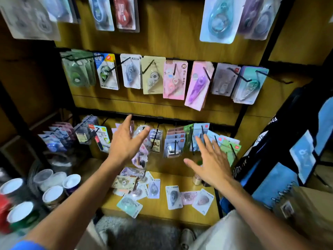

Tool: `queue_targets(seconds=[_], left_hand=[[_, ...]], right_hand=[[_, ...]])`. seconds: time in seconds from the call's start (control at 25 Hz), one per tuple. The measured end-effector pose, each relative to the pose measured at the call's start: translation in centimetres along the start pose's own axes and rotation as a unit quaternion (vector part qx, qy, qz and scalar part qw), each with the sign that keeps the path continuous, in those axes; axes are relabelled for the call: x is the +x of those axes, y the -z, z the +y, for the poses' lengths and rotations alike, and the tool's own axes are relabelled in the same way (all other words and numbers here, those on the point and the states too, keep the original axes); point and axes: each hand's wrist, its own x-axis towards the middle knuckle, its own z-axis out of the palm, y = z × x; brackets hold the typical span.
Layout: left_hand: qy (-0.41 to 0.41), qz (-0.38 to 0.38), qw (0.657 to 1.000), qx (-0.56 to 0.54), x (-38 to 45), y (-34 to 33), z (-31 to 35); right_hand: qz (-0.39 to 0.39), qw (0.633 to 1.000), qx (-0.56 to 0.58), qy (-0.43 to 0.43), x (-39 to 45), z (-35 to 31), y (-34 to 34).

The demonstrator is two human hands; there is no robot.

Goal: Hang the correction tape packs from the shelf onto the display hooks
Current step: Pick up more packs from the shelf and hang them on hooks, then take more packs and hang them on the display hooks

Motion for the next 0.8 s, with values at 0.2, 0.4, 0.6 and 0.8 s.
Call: queue_targets(seconds=[0.2, 0.4, 0.6, 0.8], left_hand=[[0.023, -0.053, 0.986, 0.155, -5.6, -1.7, -6.9], [0.144, -0.135, 0.956, 0.216, -10.4, -5.2, -15.1], [0.295, -0.161, 0.926, 0.173, -10.8, -8.5, -23.5], [0.348, -0.202, 0.898, 0.176, -9.6, -11.2, -30.7]], right_hand=[[-0.108, 0.993, -0.021, 0.042, -6.2, -2.1, -8.8], [-0.211, 0.977, -0.008, 0.015, -6.7, -3.6, -17.5], [-0.315, 0.949, -0.016, 0.002, -3.5, -5.9, -25.6], [-0.33, 0.943, -0.015, 0.035, 3.0, -9.4, -33.5]])
